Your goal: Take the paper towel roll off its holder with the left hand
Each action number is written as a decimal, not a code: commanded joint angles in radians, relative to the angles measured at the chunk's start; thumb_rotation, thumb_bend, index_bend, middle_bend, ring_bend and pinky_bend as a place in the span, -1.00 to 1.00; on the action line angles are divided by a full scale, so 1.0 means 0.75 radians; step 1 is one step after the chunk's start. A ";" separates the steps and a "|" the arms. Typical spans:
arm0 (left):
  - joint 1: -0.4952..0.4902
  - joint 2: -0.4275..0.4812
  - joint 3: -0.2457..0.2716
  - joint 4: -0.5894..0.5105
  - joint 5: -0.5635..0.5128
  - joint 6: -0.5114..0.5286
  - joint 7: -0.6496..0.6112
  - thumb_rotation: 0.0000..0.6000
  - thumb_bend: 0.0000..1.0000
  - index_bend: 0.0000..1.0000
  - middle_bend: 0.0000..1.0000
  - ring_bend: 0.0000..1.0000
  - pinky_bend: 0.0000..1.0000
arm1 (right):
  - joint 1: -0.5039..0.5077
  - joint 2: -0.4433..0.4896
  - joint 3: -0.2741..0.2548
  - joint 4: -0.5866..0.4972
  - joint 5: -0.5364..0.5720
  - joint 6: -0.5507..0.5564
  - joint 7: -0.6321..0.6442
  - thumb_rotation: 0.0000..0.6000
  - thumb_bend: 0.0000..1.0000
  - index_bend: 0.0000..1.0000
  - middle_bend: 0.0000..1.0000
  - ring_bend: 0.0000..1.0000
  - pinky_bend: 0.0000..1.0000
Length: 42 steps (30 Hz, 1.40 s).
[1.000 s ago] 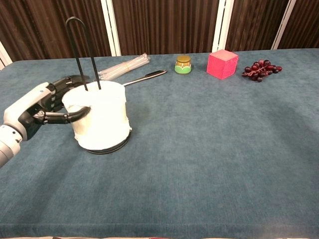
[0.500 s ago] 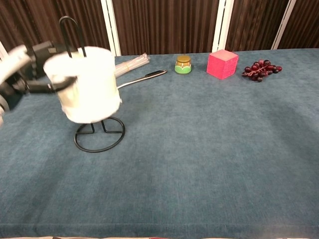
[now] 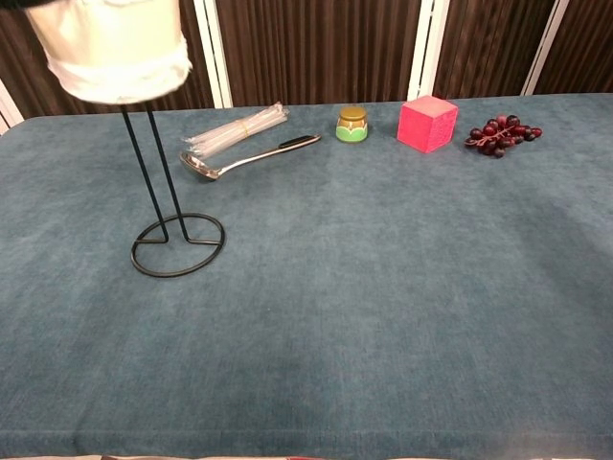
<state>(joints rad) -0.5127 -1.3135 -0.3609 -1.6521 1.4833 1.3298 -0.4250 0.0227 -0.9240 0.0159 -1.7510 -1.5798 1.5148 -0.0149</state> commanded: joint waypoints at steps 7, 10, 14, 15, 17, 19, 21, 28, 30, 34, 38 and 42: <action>0.163 0.435 -0.009 -0.359 0.035 0.090 0.105 1.00 -0.33 -0.20 -0.25 -0.34 0.13 | 0.009 -0.010 -0.007 0.000 0.007 -0.030 -0.028 1.00 -0.77 -1.00 -1.00 -1.00 -0.82; 0.242 0.543 0.012 -0.445 0.046 0.155 0.146 1.00 -0.33 -0.20 -0.24 -0.35 0.13 | 0.014 -0.015 -0.008 0.000 0.013 -0.045 -0.042 1.00 -0.77 -1.00 -1.00 -1.00 -0.82; 0.336 0.578 0.054 -0.486 0.060 0.270 0.244 1.00 -0.33 -0.17 -0.19 -0.30 0.25 | 0.021 -0.021 -0.009 0.000 0.022 -0.061 -0.057 1.00 -0.77 -1.00 -1.00 -1.00 -0.82; 0.354 0.573 0.072 -0.486 0.061 0.284 0.267 1.00 -0.33 -0.15 -0.18 -0.28 0.27 | 0.022 -0.022 -0.008 0.000 0.025 -0.064 -0.060 1.00 -0.77 -1.00 -1.00 -1.00 -0.82; 0.394 0.551 0.118 -0.475 0.062 0.311 0.302 1.00 -0.33 -0.15 -0.18 -0.28 0.27 | 0.025 -0.025 -0.008 -0.001 0.033 -0.074 -0.069 1.00 -0.77 -1.00 -1.00 -1.00 -0.82; 0.416 0.493 0.159 -0.422 0.052 0.321 0.294 1.00 -0.33 -0.15 -0.19 -0.28 0.27 | 0.027 -0.025 -0.009 -0.003 0.036 -0.081 -0.074 1.00 -0.77 -1.00 -1.00 -1.00 -0.82; 0.437 0.434 0.195 -0.365 0.045 0.331 0.270 1.00 -0.33 -0.16 -0.22 -0.31 0.26 | 0.029 -0.025 -0.009 -0.004 0.038 -0.083 -0.075 1.00 -0.77 -1.00 -1.00 -1.00 -0.82; 0.485 0.066 0.269 -0.031 -0.044 0.371 0.201 1.00 -0.33 -0.24 -0.29 -0.35 0.22 | 0.033 -0.028 -0.007 -0.003 0.048 -0.092 -0.080 1.00 -0.77 -1.00 -1.00 -1.00 -0.82; 0.487 -0.028 0.275 0.066 -0.077 0.360 0.189 1.00 -0.33 -0.28 -0.31 -0.37 0.22 | 0.034 -0.028 -0.008 -0.003 0.049 -0.096 -0.082 1.00 -0.77 -1.00 -1.00 -1.00 -0.82; 0.480 -0.187 0.277 0.251 -0.171 0.279 0.138 1.00 -0.33 -0.44 -0.42 -0.49 0.18 | 0.041 -0.030 -0.010 -0.002 0.056 -0.113 -0.088 1.00 -0.77 -1.00 -1.00 -1.00 -0.82; 0.476 -0.273 0.285 0.393 -0.219 0.217 0.154 1.00 -0.33 -0.64 -0.58 -0.63 0.02 | 0.045 -0.031 -0.014 -0.005 0.058 -0.124 -0.095 1.00 -0.77 -1.00 -1.00 -1.00 -0.82; 0.481 -0.307 0.303 0.452 -0.228 0.180 0.173 1.00 -0.32 -0.83 -0.83 -0.85 -0.16 | 0.044 -0.036 -0.016 -0.002 0.056 -0.122 -0.103 1.00 -0.77 -1.00 -1.00 -1.00 -0.82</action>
<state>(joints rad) -0.1542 -1.5307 -0.1420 -1.3258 1.3228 1.4792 -0.3000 0.0561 -0.9507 0.0045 -1.7528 -1.5373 1.4230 -0.0918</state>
